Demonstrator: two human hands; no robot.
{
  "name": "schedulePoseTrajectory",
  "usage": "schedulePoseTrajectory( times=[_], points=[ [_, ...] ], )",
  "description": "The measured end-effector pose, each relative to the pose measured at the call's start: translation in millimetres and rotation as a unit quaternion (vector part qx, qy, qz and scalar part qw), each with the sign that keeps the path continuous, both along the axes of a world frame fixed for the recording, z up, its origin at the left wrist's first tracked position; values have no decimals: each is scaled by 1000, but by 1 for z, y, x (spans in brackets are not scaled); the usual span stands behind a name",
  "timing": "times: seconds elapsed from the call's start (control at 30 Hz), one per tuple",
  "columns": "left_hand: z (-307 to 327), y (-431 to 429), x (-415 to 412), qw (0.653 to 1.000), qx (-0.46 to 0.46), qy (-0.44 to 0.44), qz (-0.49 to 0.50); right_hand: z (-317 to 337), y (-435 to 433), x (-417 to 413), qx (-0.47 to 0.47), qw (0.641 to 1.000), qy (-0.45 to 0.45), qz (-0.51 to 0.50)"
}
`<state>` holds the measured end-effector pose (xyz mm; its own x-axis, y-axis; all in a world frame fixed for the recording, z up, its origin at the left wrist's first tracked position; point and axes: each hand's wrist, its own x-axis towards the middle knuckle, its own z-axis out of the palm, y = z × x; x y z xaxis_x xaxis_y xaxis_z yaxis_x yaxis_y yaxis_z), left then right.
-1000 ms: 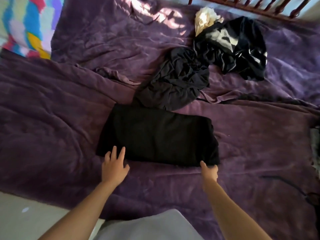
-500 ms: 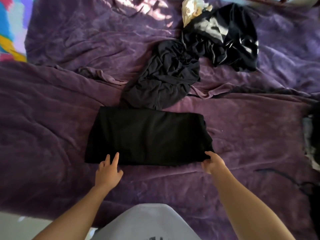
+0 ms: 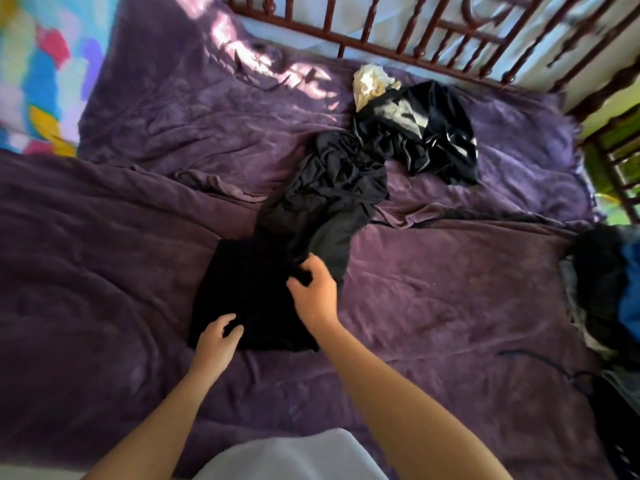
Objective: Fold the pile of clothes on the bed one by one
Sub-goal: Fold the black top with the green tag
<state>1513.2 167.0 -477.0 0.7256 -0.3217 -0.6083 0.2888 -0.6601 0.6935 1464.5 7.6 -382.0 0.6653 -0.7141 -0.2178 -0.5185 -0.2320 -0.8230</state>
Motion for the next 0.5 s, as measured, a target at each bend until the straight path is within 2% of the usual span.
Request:
schedulePoseTrajectory(
  times=[0.03,0.1,0.17,0.23,0.27,0.33,0.4,0.5],
  points=[
    [5,0,5,992,-71,61,80,-5,19,5,16,998,20,58],
    [12,1,20,929,-200,194,244,-19,47,7,97,980,75,159],
    [12,5,34,895,-235,241,292,-29,58,-1,208,954,124,175],
    [9,4,41,882,-206,303,297,-37,49,-17,287,940,145,117],
    [11,1,40,897,-165,301,279,-39,40,-25,296,939,154,86],
    [10,-7,37,942,-80,223,236,-43,20,-40,271,941,193,67],
    [13,-13,37,955,-75,144,247,-44,5,-49,234,943,228,70],
    [18,-9,42,957,-118,47,259,-47,-3,-54,199,951,234,43]
  ],
)
